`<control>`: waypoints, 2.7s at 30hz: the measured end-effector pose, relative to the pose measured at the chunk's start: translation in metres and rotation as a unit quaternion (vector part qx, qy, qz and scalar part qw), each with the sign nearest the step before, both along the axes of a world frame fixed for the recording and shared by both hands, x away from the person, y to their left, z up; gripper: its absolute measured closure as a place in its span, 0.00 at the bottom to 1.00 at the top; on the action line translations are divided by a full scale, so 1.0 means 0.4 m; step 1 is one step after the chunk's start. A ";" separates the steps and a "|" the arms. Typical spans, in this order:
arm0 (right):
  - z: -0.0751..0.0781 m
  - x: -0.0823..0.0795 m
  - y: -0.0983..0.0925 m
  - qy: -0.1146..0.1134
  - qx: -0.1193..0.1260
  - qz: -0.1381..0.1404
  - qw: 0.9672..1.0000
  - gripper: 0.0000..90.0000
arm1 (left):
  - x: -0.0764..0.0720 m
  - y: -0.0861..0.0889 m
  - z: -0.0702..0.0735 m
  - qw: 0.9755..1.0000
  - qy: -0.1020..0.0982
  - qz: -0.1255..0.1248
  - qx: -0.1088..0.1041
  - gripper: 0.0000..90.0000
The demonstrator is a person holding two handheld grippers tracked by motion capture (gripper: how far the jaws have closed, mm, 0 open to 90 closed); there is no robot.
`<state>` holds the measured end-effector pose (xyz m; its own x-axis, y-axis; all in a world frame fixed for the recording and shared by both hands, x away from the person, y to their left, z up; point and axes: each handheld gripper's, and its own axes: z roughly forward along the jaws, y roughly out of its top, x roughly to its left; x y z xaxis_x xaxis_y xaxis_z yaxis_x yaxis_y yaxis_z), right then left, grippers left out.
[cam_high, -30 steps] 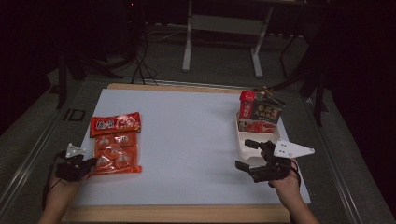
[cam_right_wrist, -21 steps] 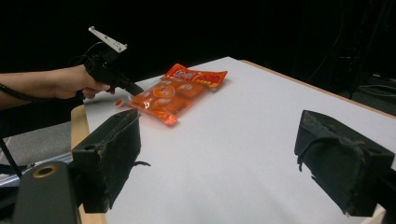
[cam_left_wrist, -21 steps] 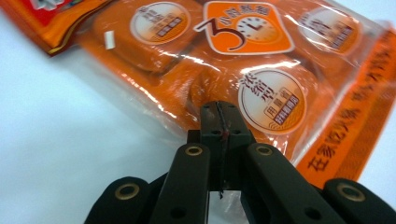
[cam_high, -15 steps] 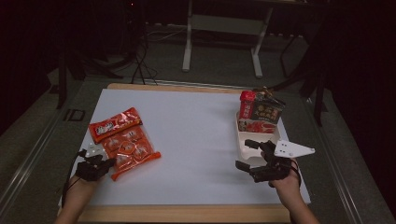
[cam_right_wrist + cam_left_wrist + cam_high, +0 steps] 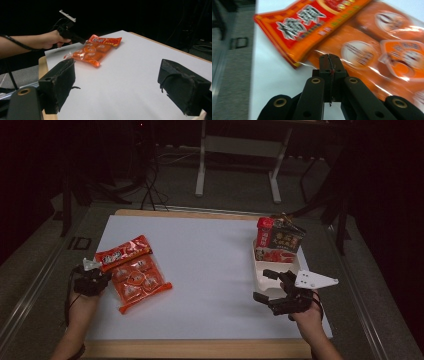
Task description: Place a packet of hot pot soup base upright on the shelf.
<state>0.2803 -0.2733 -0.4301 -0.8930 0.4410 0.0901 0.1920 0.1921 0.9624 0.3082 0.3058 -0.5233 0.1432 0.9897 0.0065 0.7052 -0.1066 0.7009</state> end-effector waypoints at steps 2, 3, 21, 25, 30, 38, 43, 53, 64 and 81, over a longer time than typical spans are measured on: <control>0.000 0.000 0.000 0.000 0.000 0.001 1.000 0.16 | 0.000 0.000 0.000 1.000 0.000 0.000 0.000 1.00; -0.001 0.000 0.001 0.000 -0.001 0.001 1.000 0.16 | 0.026 0.012 0.003 1.000 -0.002 0.007 -0.001 1.00; -0.008 0.003 0.006 0.005 -0.005 0.003 1.000 0.16 | 0.064 0.019 -0.021 0.999 0.028 -0.016 0.000 1.00; -0.006 0.000 0.010 0.005 -0.005 0.005 1.000 0.16 | 0.061 0.015 -0.023 0.999 0.033 -0.020 -0.003 1.00; -0.005 0.001 0.011 0.004 -0.005 0.005 1.000 0.16 | 0.055 0.001 -0.025 0.999 0.029 -0.025 -0.008 1.00; -0.004 0.001 0.015 0.004 -0.004 0.007 1.000 0.16 | 0.062 -0.062 -0.024 0.998 0.025 -0.058 -0.017 1.00; -0.003 0.001 0.011 0.004 -0.003 0.005 1.000 0.16 | 0.082 -0.157 -0.023 0.994 0.026 -0.101 -0.014 1.00; -0.004 0.000 0.009 0.004 -0.002 0.006 1.000 0.16 | 0.102 -0.296 -0.019 0.985 0.030 -0.167 -0.012 1.00; -0.002 -0.001 0.006 0.004 0.001 0.007 1.000 0.16 | 0.078 -0.451 -0.013 0.970 0.039 -0.239 -0.010 1.00; -0.004 0.000 0.007 0.004 0.000 0.009 1.000 0.16 | 0.043 -0.513 -0.008 0.959 0.049 -0.279 -0.023 1.00</control>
